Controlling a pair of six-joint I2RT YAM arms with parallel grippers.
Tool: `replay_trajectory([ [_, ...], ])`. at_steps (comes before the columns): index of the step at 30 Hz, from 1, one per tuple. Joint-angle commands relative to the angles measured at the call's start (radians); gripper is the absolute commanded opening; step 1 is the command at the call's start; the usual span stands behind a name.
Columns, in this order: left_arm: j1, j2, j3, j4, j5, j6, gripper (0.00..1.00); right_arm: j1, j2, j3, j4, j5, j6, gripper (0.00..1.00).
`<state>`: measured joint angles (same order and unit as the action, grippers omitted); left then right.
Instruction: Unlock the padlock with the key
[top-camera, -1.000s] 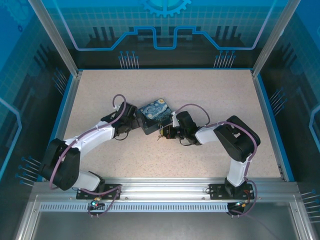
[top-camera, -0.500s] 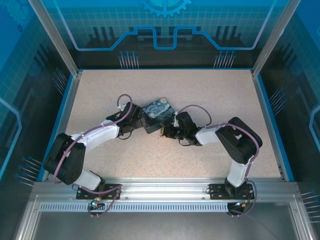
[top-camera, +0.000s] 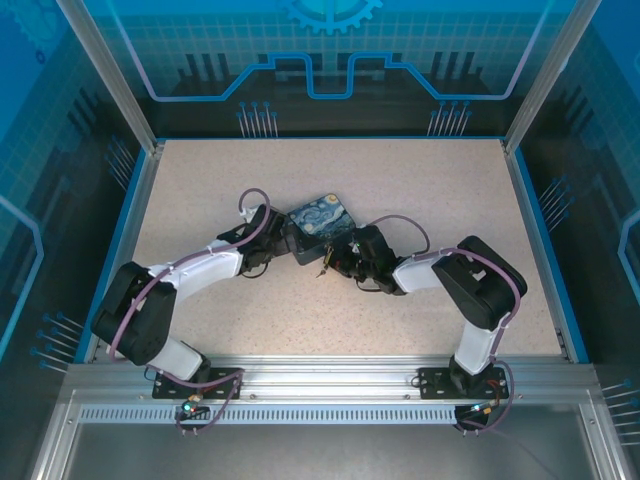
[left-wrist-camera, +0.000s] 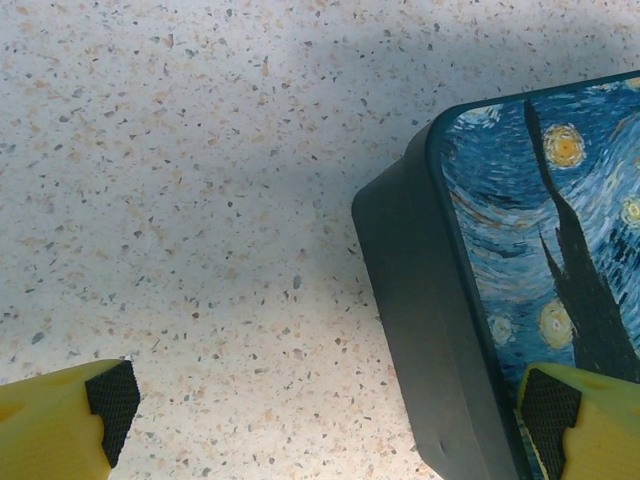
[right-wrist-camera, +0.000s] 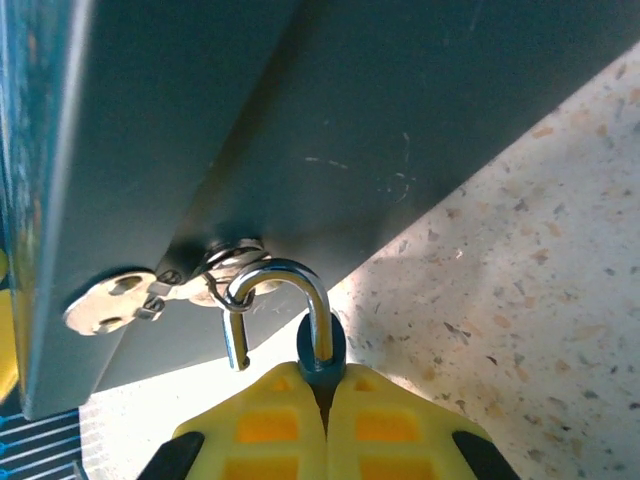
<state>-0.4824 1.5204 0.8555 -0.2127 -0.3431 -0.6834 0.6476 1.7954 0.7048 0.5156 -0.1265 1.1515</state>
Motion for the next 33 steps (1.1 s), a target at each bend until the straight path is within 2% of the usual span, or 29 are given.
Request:
replay_trajectory([
  [1, -0.010, 0.035, -0.047, -0.047, 0.020, -0.016, 0.99, 0.008, 0.016, -0.014, 0.068, 0.052, 0.103, 0.00],
  [7, -0.012, 0.041, -0.070, -0.028, 0.035, -0.033, 0.99, 0.007, 0.046, -0.028, 0.159, 0.090, 0.194, 0.00],
  [18, -0.012, 0.058, -0.083, -0.018, 0.049, -0.043, 0.99, -0.025, 0.033, -0.017, 0.145, 0.130, 0.213, 0.00],
  [26, -0.013, 0.074, -0.087, -0.012, 0.056, -0.048, 0.99, -0.084, 0.018, -0.016, 0.124, 0.103, 0.174, 0.00],
  [33, -0.012, 0.084, -0.080, -0.008, 0.062, -0.045, 0.99, -0.158, -0.022, -0.027, 0.050, 0.057, 0.073, 0.00],
])
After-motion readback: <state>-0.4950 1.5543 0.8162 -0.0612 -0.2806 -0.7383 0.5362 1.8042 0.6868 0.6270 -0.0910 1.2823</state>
